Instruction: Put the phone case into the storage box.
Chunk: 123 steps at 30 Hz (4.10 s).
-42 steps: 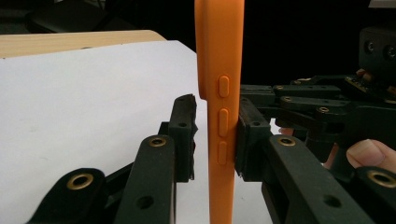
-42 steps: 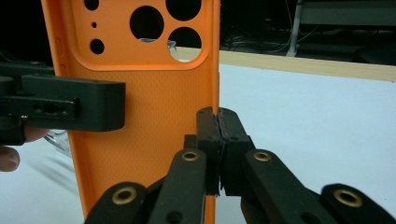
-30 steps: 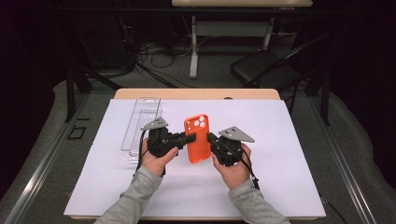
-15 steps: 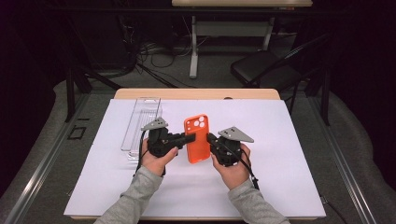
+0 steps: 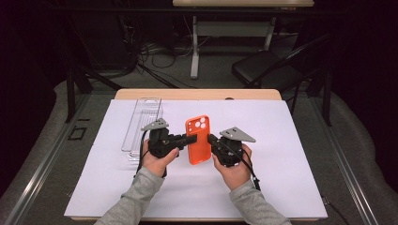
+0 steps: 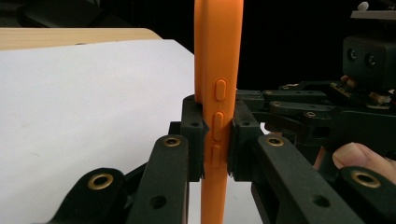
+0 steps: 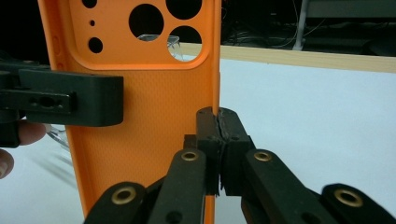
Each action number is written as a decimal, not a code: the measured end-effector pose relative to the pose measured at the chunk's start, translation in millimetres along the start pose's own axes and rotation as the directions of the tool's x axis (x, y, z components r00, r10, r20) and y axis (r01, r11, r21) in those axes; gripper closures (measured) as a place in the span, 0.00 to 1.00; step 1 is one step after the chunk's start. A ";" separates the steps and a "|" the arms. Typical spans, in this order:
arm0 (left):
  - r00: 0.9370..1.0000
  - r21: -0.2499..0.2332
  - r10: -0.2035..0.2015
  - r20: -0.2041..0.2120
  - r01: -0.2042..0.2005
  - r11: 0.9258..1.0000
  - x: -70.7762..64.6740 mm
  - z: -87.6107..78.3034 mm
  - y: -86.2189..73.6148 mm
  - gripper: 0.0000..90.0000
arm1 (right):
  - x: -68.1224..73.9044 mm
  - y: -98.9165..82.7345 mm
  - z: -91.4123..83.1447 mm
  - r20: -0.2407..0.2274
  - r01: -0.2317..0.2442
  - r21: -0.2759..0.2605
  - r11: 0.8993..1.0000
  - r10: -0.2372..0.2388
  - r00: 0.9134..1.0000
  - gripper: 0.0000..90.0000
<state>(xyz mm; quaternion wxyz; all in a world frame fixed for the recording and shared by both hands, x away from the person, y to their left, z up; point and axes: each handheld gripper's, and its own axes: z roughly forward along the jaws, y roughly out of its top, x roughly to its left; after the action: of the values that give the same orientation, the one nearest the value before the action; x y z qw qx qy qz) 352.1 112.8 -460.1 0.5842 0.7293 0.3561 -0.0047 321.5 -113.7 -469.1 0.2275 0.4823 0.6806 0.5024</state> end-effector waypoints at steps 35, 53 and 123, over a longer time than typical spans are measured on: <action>0.999 -0.019 -0.038 -0.006 0.038 0.999 13.5 -9.9 0.9 0.90 | -8.7 10.2 -4.1 -0.120 -0.011 0.024 1.000 0.013 0.993 0.69; 0.998 -0.030 -0.039 -0.041 0.038 0.999 22.4 -17.5 2.6 0.90 | -21.6 19.4 -3.6 -0.196 0.008 0.062 0.998 0.005 0.981 0.53; 0.994 0.048 0.010 0.106 -0.015 0.999 8.3 -20.2 1.8 0.90 | -44.6 20.9 -6.0 -0.530 0.079 0.084 0.993 -0.022 0.848 0.51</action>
<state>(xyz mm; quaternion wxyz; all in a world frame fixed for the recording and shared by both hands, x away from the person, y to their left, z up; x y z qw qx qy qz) 351.0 134.2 -455.7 0.5844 0.7442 0.3199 -0.0485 344.9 -155.3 -455.6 0.0199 0.3189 0.7541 0.5738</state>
